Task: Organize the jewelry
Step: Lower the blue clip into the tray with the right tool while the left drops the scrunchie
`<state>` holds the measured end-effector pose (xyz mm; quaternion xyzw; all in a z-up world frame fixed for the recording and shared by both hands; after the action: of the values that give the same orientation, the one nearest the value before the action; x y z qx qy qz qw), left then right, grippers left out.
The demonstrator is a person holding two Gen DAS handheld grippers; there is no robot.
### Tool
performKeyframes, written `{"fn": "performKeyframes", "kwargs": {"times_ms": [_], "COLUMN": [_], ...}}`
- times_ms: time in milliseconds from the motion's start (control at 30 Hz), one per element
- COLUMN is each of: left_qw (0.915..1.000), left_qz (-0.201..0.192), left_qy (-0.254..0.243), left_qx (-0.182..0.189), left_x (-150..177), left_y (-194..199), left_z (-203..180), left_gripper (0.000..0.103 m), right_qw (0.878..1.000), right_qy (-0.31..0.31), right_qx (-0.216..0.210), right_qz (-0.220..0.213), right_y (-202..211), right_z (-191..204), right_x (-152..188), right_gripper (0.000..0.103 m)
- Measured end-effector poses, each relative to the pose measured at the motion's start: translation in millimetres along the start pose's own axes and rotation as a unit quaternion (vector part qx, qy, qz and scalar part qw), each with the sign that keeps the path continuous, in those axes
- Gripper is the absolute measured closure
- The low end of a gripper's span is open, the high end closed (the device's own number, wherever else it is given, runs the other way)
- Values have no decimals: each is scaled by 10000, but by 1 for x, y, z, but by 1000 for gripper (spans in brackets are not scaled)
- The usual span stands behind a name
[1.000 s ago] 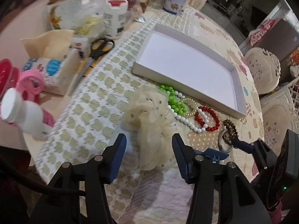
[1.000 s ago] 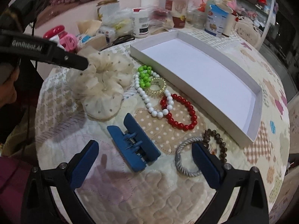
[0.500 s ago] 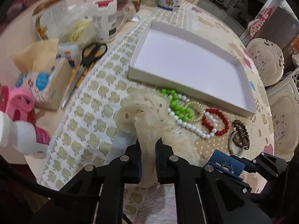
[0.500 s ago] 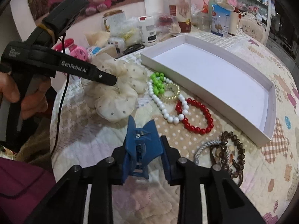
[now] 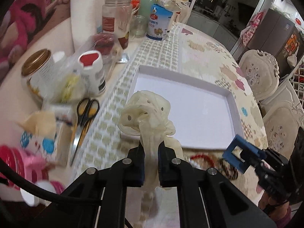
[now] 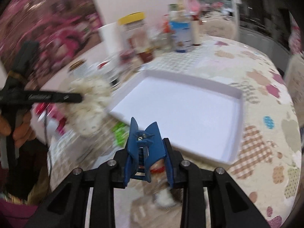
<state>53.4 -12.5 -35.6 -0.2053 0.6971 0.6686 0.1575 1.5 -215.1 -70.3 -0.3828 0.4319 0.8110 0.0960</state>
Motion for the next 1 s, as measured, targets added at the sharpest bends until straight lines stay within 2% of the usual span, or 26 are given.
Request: {"fn": "performKeyframes", "kwargs": {"times_ms": [200,400,533,633,733,833,933,1000], "left_qw": [9999,9989,9976,9966,9972,9979,9978,9978], "left_qz": [165,393,541,597,588,572,618,620], "left_qy": [4,-104,-174,-219,-112,-62,18,89], "left_qx": [-32,-237,-405,-516,-443,-314,-231,-221], "left_x": [-33,-45,-42,-40,-41,-41,-38,-36], "left_y": [-44,-87,-106,-114,-117,-116,-112,-107], "left_z": [-11,-14,-10,-7,-3,-1,2,6], "left_gripper": [94,94,94,94,93,72,68,66], "right_qw": [9960,9903,9850,9823,9790,9780,9803,9819], "right_qy": [-755,-1342,-1694,-1806,-1721,-1658,-1525,-1383], "right_qx": [441,320,315,488,1063,1193,1212,1276], "right_qz": [-185,-149,53,46,247,413,334,210], "right_y": [-13,-40,-56,-54,-48,-45,-37,-29], "right_z": [-65,-96,-113,-124,-137,-142,-136,-129], "right_x": [-23,-24,-13,-7,1,8,7,2], "right_gripper": [73,73,73,71,68,56,35,34]}}
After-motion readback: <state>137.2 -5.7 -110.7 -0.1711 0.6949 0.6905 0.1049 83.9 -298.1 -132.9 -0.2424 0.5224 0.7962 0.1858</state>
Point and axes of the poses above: each gripper's, at about its wrist camera, not at the fingertips, and y roughly against the way its jaws point, z to its left, x to its underside, the point moved 10 cm from there along -y, roughly the way its jaws point, and after that the axes turned 10 degrees about -x, right-handed, at the moved point
